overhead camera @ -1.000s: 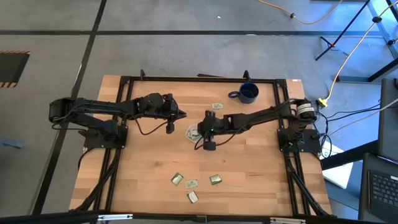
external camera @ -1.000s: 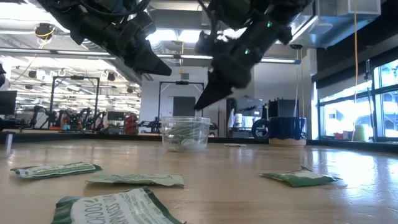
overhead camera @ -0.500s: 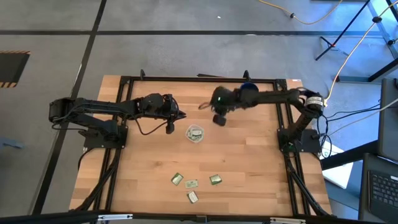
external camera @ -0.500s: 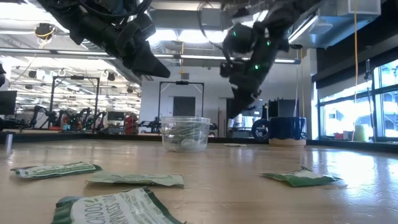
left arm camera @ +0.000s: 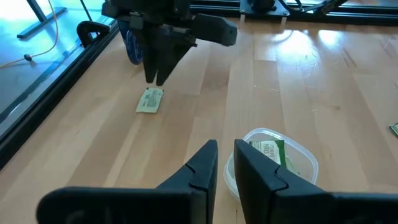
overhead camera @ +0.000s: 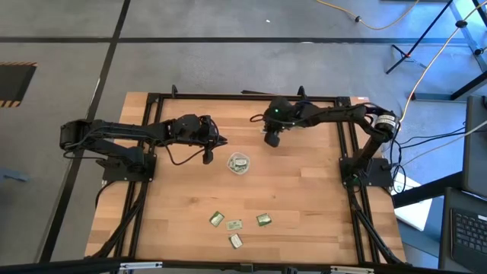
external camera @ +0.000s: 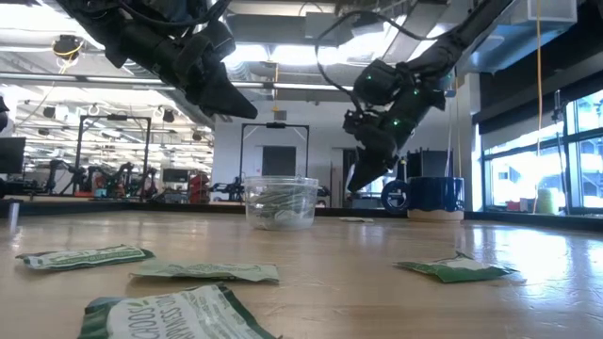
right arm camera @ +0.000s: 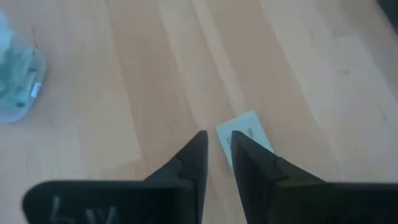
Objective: Pick and place Stevia / Truvia into bins
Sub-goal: Put the top light green stevia packet into the container
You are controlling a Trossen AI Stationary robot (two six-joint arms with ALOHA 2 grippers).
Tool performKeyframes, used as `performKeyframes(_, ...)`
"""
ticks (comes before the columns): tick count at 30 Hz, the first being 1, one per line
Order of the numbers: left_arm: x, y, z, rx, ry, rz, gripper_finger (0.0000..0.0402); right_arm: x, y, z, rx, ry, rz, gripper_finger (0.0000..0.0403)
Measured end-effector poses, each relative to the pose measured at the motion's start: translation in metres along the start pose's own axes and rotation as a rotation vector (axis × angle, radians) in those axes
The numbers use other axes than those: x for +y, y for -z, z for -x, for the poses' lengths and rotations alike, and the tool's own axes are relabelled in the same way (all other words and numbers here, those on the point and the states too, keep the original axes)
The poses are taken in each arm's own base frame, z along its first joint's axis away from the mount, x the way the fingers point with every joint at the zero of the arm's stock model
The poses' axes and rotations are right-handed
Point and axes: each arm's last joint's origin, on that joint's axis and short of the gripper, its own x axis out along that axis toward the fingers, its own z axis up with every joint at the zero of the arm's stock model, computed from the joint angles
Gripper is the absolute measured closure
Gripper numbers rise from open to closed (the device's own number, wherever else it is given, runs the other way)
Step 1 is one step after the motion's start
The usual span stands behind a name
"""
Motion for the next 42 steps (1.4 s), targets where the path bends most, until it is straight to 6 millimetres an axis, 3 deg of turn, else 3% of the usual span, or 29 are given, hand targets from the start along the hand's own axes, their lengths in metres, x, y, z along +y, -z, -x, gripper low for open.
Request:
performKeyframes(6,0.000,0.000,0.000,0.000,0.000,0.000,0.0353,0.000,-0.001,0.000,-0.011,0.002,-0.023,0.0284)
performKeyframes(12,0.000,0.000,0.000,0.000,0.000,0.000,0.0353,0.002,0.000,0.000,-0.005,-0.001,-0.005,0.0277)
performKeyframes(17,0.000,0.000,0.000,-0.001,0.000,0.000,0.0353,0.001,0.000,-0.001,-0.003,0.027,-0.075,0.0293)
performKeyframes(28,0.000,0.000,0.000,-0.001,-0.001,0.000,0.0350,-0.002,0.013,-0.026,0.071,0.079,-0.081,0.0330)
performKeyframes(42,0.000,0.000,0.000,0.000,-0.003,0.000,0.0351,-0.004,0.021,-0.040,0.121,0.094,-0.058,0.0368)
